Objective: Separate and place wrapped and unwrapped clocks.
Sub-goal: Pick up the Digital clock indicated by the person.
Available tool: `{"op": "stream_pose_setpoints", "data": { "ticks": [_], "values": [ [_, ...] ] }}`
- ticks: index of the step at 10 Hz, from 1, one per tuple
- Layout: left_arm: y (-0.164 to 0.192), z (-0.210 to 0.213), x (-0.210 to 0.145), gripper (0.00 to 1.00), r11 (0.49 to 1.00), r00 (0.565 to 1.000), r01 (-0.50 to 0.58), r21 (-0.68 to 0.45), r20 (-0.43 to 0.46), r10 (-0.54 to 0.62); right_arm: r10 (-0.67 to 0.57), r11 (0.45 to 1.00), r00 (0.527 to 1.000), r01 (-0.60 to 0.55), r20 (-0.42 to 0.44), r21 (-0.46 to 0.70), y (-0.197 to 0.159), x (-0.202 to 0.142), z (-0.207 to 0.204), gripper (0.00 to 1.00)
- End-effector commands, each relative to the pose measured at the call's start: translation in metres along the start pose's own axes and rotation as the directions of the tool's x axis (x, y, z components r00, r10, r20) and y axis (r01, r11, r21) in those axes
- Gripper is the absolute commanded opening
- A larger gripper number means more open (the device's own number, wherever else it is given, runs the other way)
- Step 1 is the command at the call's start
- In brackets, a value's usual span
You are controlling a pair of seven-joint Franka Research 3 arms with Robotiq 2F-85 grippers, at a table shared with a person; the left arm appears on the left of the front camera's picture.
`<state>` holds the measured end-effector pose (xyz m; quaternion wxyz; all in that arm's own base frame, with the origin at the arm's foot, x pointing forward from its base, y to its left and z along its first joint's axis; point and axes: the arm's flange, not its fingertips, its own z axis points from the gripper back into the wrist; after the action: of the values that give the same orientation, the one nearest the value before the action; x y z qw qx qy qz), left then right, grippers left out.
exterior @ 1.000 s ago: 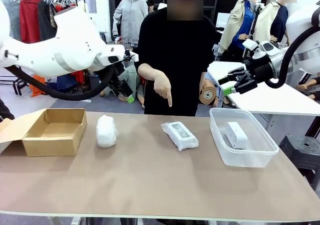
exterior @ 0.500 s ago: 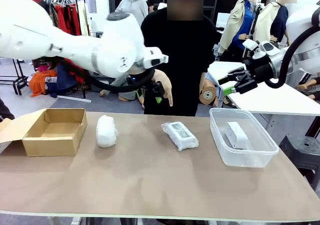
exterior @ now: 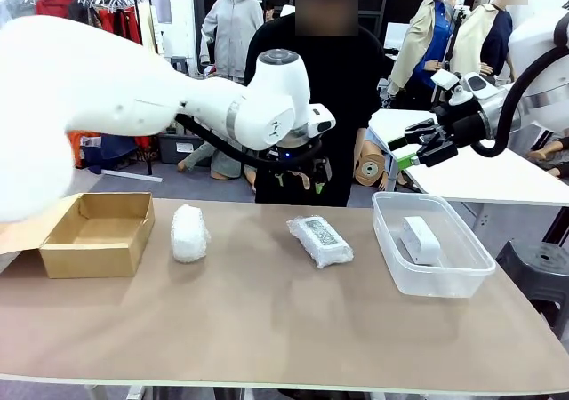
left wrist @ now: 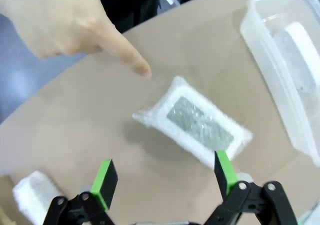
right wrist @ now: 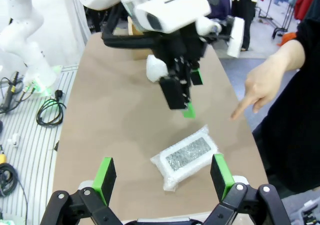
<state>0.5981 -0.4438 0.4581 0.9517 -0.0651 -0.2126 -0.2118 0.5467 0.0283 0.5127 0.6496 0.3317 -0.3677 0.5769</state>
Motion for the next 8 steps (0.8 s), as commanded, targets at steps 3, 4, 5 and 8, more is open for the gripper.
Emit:
{"op": "stream_pose_setpoints", "data": {
  "ticks": [3, 4, 5, 8],
  "values": [
    [-0.005, -0.043, 0.03, 1.0, 0.968, 0.969, -0.247, 0.035, 0.041, 0.245, 0.002, 1.0, 1.0, -0.002, -0.001, -0.001, 0.0, 0.001, 0.001, 1.0],
    [-0.008, -0.046, 0.029, 1.0, 0.964, 0.963, -0.267, 0.007, 0.034, 0.266, 0.002, 1.0, 1.0, -0.002, -0.001, -0.001, 0.0, 0.001, 0.001, 1.0],
    [-0.009, -0.047, 0.027, 1.0, 0.967, 0.969, -0.247, -0.056, 0.018, 0.248, 0.002, 1.0, 1.0, -0.002, -0.001, -0.001, 0.0, 0.001, 0.001, 1.0],
    [0.0, -0.049, 0.019, 1.0, 0.974, 0.975, -0.224, 0.018, 0.016, 0.224, 0.002, 1.0, 1.0, -0.002, -0.001, -0.001, 0.0, 0.001, 0.001, 1.0]
  ]
}}
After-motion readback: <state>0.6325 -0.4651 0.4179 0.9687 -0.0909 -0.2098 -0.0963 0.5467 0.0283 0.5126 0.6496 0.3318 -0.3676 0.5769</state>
